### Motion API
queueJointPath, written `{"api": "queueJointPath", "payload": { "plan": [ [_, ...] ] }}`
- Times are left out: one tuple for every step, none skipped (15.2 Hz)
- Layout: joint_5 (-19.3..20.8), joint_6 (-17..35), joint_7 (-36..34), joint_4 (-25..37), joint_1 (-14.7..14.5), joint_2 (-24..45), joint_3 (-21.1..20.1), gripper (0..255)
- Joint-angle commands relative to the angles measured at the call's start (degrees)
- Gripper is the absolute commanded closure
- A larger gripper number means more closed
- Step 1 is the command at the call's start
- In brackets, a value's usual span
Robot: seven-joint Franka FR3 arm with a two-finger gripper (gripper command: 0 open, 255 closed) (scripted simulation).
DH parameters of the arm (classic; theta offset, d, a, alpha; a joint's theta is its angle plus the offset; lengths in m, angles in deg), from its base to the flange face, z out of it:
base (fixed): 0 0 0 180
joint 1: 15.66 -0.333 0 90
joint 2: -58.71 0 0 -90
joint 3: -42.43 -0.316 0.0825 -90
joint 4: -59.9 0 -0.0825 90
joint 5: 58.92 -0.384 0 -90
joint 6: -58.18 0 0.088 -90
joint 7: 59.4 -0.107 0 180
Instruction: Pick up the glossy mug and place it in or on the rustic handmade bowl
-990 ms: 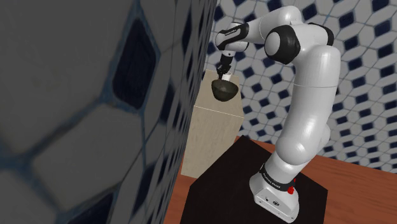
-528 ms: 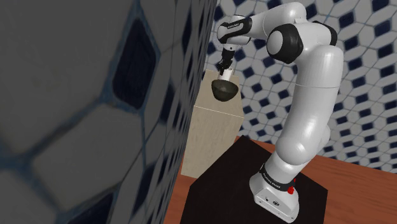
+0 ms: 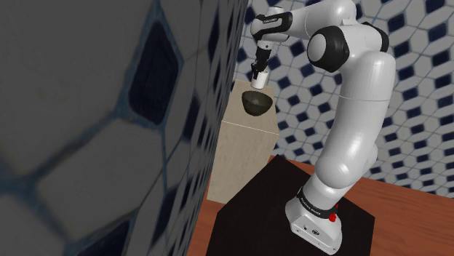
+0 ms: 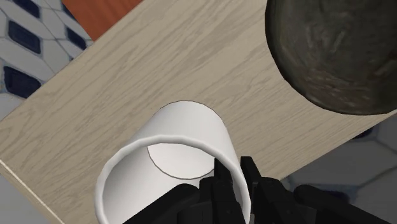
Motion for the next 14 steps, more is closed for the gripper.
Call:
{"api": "queueJointPath", "payload": {
  "plan": [
    [0.1,-1.4,-0.1,1.4,0.1,-0.1,0.0,255],
    [0.1,-2.2,-0.1,2.1,0.1,-0.1,0.1,255],
    [0.1,-2.9,-0.1,2.8,0.1,-0.1,0.1,255],
    [0.1,-3.7,-0.1,3.6,0.2,-0.1,0.1,255],
    [0.1,-4.5,-0.1,4.3,0.2,-0.1,0.1,255],
    [0.1,-5.3,-0.1,5.1,0.3,-0.1,0.2,255],
    [0.1,-6.0,-0.1,6.0,0.4,-0.1,0.2,255],
    [0.1,-6.8,-0.1,6.8,0.4,0.0,0.2,255],
    [0.1,-7.6,-0.1,7.7,0.5,0.0,0.2,255],
    [0.1,-8.4,-0.1,8.6,0.6,0.1,0.2,255],
    [0.0,-9.3,-0.1,9.5,0.7,0.2,0.2,255],
    [0.0,-10.1,-0.1,10.4,0.8,0.3,0.3,255],
    [0.0,-10.9,-0.1,11.4,0.9,0.5,0.3,255],
    [-0.1,-11.8,-0.1,12.4,1.0,0.6,0.3,255]
  ]
}}
